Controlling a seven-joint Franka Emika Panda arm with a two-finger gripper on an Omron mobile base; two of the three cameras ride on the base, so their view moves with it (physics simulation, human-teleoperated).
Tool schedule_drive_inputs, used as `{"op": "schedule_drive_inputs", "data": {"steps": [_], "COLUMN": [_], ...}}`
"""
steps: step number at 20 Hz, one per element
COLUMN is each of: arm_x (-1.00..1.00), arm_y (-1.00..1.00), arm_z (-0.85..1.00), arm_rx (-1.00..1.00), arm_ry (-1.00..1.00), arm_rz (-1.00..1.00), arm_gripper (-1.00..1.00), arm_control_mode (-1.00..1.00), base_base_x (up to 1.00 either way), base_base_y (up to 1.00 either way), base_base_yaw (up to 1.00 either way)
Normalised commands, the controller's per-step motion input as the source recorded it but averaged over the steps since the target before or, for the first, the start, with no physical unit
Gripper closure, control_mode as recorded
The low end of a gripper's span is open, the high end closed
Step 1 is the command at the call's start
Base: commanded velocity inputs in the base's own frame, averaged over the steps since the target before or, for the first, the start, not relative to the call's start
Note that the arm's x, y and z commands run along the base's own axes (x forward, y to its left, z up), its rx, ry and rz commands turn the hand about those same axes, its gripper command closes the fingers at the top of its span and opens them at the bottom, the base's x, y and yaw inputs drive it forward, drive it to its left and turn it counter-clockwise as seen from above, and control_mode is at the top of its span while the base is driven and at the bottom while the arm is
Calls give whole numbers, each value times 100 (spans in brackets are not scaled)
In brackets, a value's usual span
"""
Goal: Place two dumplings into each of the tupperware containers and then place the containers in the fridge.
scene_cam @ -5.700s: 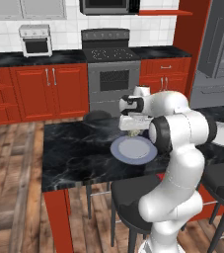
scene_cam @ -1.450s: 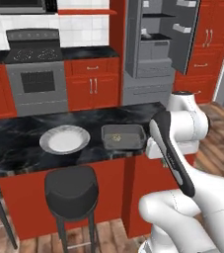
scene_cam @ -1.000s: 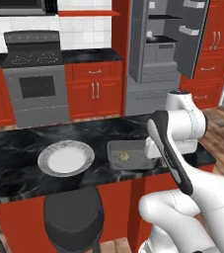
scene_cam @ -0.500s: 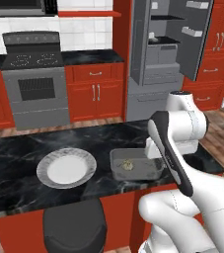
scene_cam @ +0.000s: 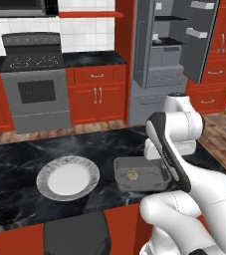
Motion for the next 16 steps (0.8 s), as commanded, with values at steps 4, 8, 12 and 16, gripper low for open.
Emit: {"op": "schedule_drive_inputs", "data": {"steps": [4,8,12,16], "arm_x": [55,61,68,48], "arm_y": [1,10,1,0], "arm_z": [-69,-64,-64,-48], "arm_rx": [0,0,1,1], "arm_ry": [5,3,0,0], "arm_rz": [0,0,0,0], "arm_gripper": [100,100,100,100], "arm_control_mode": [-100,-100,-100,-100], "base_base_x": [0,0,0,0], "base_base_y": [0,0,0,0], "base_base_yaw": [0,0,0,0]}}
